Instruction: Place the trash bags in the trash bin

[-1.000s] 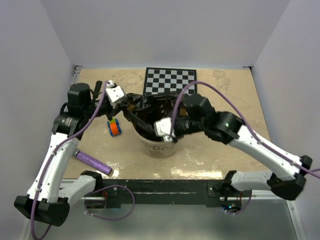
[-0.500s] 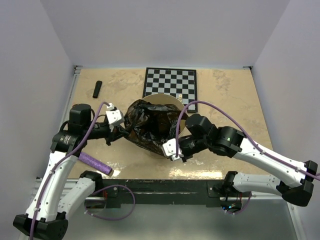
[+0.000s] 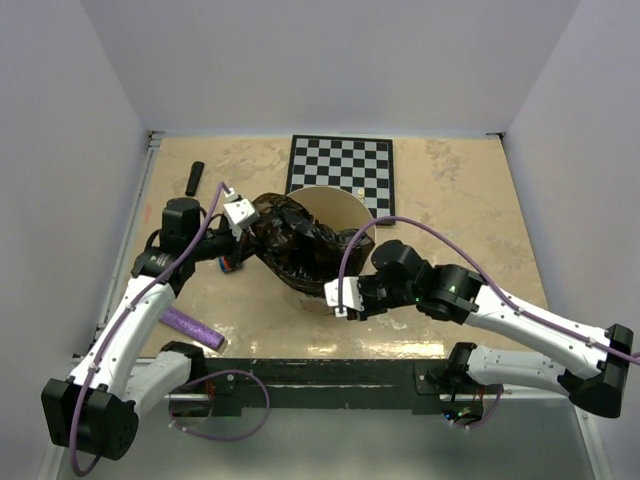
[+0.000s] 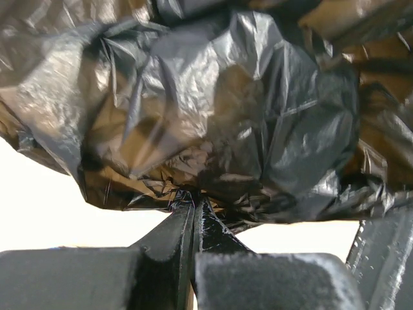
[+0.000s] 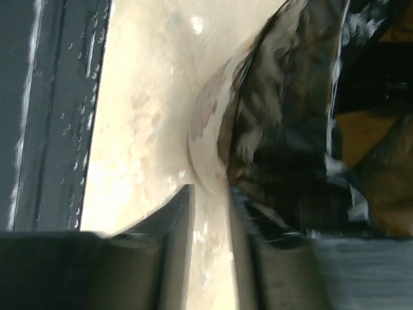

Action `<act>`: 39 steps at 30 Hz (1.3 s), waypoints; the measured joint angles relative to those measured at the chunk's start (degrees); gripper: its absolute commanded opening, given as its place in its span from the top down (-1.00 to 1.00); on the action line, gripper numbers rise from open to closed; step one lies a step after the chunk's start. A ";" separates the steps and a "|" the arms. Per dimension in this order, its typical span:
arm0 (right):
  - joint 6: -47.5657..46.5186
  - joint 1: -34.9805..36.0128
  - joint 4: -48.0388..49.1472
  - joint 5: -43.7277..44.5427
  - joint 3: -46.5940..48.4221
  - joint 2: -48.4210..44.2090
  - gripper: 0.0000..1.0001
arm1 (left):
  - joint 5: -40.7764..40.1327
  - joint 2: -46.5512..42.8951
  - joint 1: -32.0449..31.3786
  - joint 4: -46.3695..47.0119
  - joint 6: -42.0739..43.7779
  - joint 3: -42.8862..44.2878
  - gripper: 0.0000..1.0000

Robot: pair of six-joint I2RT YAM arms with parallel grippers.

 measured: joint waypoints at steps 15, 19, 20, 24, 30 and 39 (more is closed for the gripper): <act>1.88 -0.52 -8.26 -0.42 28.74 -8.07 -0.35 | -1.38 0.55 0.04 3.06 -0.17 1.99 1.00; 1.81 -0.55 -2.89 5.44 23.41 -6.97 -0.37 | -1.55 0.59 0.04 3.08 -0.17 1.99 1.00; 1.84 -0.63 -2.34 6.67 21.88 -5.99 -0.36 | -1.60 0.59 0.04 3.10 -0.15 1.99 1.00; 2.05 -0.81 -0.63 9.79 17.84 -1.51 -0.26 | -1.81 0.79 0.04 3.13 -0.15 1.99 1.00; 3.48 -1.29 4.22 16.09 15.65 -0.42 0.43 | -2.01 1.25 0.04 3.15 -0.15 1.99 1.00; 7.58 -15.10 4.87 14.84 17.57 3.65 1.00 | -1.44 2.05 0.04 5.44 -1.86 1.99 1.00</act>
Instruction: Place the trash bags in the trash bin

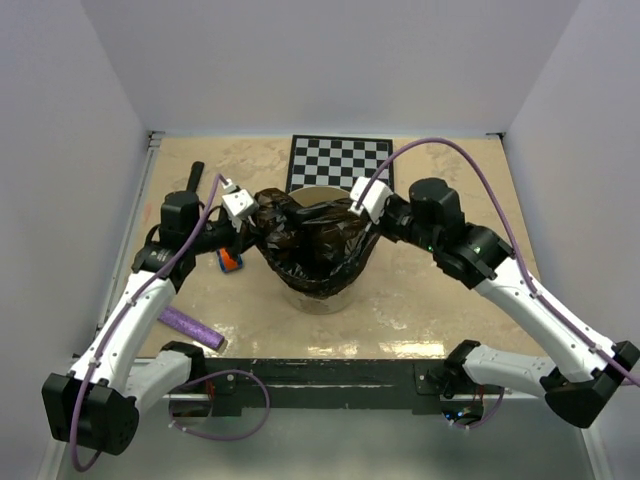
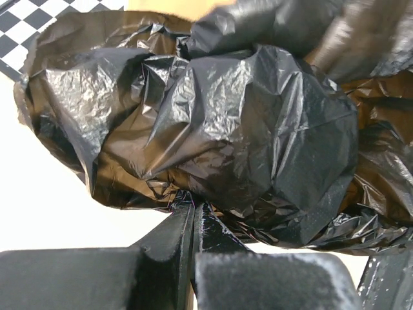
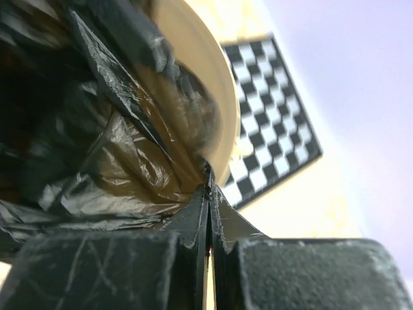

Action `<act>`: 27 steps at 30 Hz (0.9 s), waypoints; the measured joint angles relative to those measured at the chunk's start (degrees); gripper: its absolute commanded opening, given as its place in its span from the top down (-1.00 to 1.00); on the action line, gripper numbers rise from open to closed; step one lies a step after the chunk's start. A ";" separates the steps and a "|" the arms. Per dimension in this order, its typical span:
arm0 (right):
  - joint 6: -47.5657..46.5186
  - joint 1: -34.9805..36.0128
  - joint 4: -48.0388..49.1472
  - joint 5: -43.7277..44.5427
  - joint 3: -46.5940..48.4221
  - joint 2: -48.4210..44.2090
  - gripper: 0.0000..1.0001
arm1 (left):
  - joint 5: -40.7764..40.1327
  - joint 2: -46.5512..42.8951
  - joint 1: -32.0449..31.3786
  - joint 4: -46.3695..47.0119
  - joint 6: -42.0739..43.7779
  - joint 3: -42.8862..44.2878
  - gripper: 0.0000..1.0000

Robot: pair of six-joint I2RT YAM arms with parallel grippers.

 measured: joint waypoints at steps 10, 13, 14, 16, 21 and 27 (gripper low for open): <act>2.86 -12.04 -1.90 -6.75 -3.82 1.31 1.00 | 2.25 1.92 0.00 1.40 -1.27 -0.02 1.00; 3.04 -13.99 -1.90 -7.45 -3.82 3.17 1.00 | 2.45 3.28 -0.04 1.51 -0.33 -0.02 0.74; 3.04 -14.45 -1.97 -7.48 -3.82 3.72 1.00 | 2.47 3.72 -0.04 1.49 0.20 -0.02 0.66; 3.02 -15.56 -2.19 -7.50 -3.85 4.81 1.00 | 2.51 4.66 -0.07 1.33 0.98 -0.02 0.50; 3.02 -17.25 -2.73 -8.94 -5.16 5.35 1.00 | 2.64 4.72 -0.07 -0.39 3.41 0.07 0.24; 3.23 -17.31 -1.53 -11.13 -5.81 5.55 1.00 | 1.01 3.72 0.07 -11.17 12.28 4.70 0.04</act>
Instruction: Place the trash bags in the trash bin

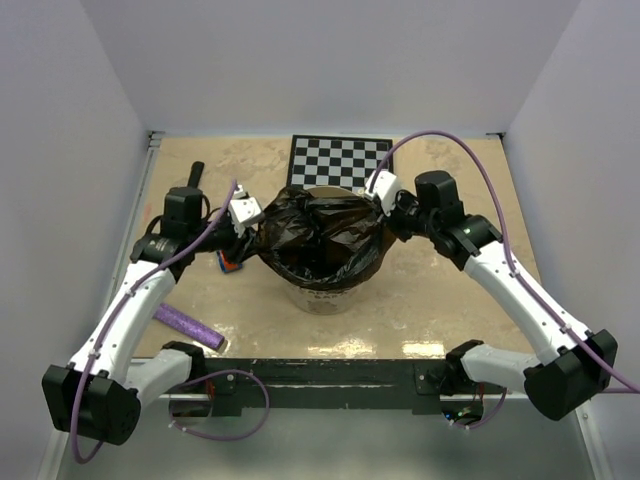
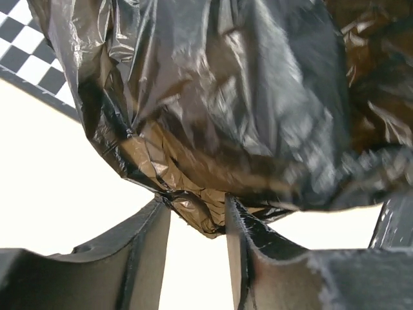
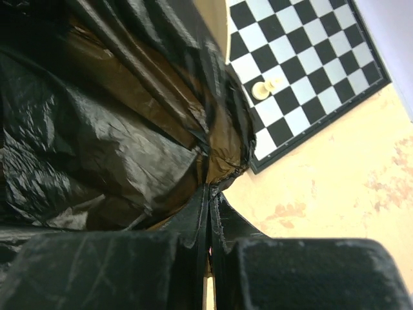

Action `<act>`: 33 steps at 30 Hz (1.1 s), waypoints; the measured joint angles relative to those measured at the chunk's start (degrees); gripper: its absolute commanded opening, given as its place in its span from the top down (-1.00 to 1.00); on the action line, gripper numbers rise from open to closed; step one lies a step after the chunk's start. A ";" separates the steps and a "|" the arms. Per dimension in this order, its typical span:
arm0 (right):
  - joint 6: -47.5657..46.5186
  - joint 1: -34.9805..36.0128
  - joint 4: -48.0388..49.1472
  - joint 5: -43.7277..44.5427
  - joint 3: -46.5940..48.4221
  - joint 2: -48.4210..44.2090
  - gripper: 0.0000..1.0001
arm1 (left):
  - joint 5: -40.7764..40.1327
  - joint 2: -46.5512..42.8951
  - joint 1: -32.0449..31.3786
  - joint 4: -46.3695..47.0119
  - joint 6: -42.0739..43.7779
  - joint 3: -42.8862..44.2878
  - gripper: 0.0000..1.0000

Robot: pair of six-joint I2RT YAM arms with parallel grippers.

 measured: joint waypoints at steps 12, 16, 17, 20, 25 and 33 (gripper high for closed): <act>-0.42 -3.19 1.75 -5.11 -4.24 7.76 0.86 | 1.40 1.36 6.08 -11.26 6.58 8.72 0.18; -0.66 -3.21 1.95 -6.97 -4.24 8.50 0.25 | 2.12 3.26 6.27 -7.87 4.92 7.82 0.14; -0.98 -3.26 1.75 -7.45 -4.15 8.81 0.15 | 2.34 3.87 6.29 -7.54 4.57 7.76 0.10; -3.41 -4.07 -1.77 -8.31 -2.93 9.68 -0.07 | 2.95 7.21 6.51 -9.62 5.40 11.06 0.01; -10.23 -8.02 -9.07 -8.83 1.70 7.37 -0.21 | 3.02 13.38 8.57 -20.06 13.00 24.94 -0.01; -15.69 -10.08 -11.93 -12.61 13.55 5.35 -0.22 | 6.78 15.63 10.78 -21.75 14.45 33.03 -0.19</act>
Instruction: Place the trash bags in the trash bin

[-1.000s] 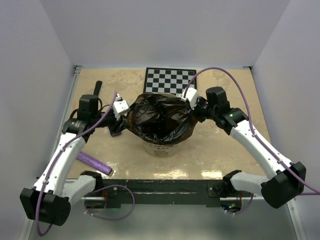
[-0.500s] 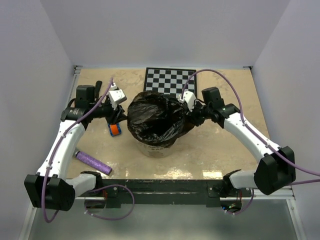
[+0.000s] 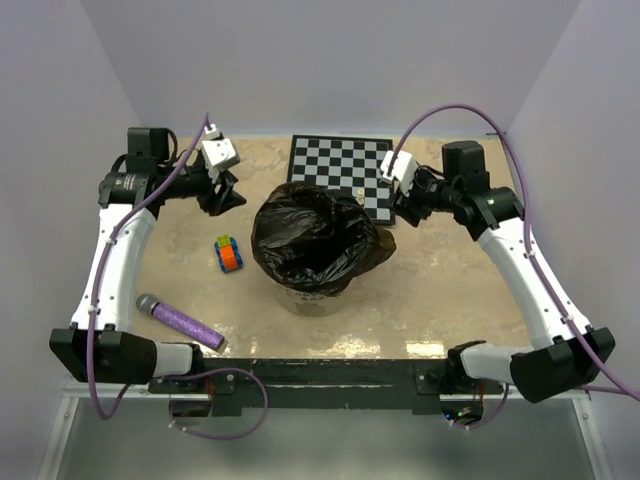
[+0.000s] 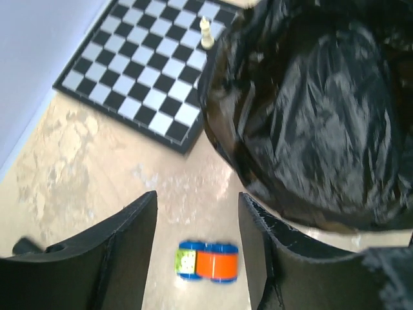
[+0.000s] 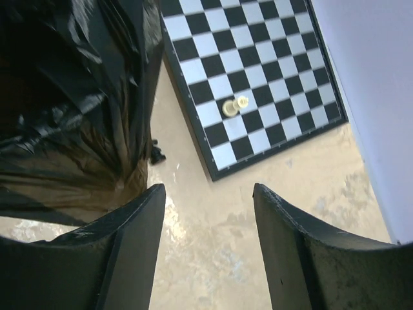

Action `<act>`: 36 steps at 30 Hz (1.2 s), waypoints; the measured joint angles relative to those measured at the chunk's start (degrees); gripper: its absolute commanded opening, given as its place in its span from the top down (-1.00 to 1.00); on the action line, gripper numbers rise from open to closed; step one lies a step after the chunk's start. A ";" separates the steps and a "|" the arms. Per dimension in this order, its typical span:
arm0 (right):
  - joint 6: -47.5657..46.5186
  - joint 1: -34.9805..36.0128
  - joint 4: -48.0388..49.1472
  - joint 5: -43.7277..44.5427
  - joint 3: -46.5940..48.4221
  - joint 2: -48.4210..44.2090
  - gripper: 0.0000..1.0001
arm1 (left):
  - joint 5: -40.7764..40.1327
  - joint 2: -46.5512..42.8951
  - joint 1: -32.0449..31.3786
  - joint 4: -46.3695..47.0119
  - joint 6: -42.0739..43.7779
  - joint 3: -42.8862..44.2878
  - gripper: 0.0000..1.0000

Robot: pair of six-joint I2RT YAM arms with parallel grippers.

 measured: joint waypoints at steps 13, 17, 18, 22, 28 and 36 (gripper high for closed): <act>0.04 0.00 1.33 -9.25 1.11 8.00 -0.29 | -2.54 14.73 -16.55 17.62 -8.50 3.89 -0.10; 0.37 0.00 2.27 -10.32 0.63 6.21 -0.29 | -3.19 15.04 -16.28 18.80 -8.76 4.70 0.31; 0.46 0.00 2.43 -10.51 0.28 5.66 -0.29 | -3.17 15.04 -16.24 18.88 -8.70 4.92 0.41; 0.63 0.00 2.97 -11.87 -0.50 5.14 -0.28 | -2.45 15.89 -16.24 18.03 -8.22 6.21 0.68; 1.70 0.00 3.93 -13.22 -0.83 6.84 -0.27 | -0.46 18.40 -16.22 13.05 -5.90 8.31 1.00; 3.65 0.00 6.32 -13.29 -1.46 7.65 -0.26 | -1.11 18.62 -16.20 10.97 -4.92 8.39 1.00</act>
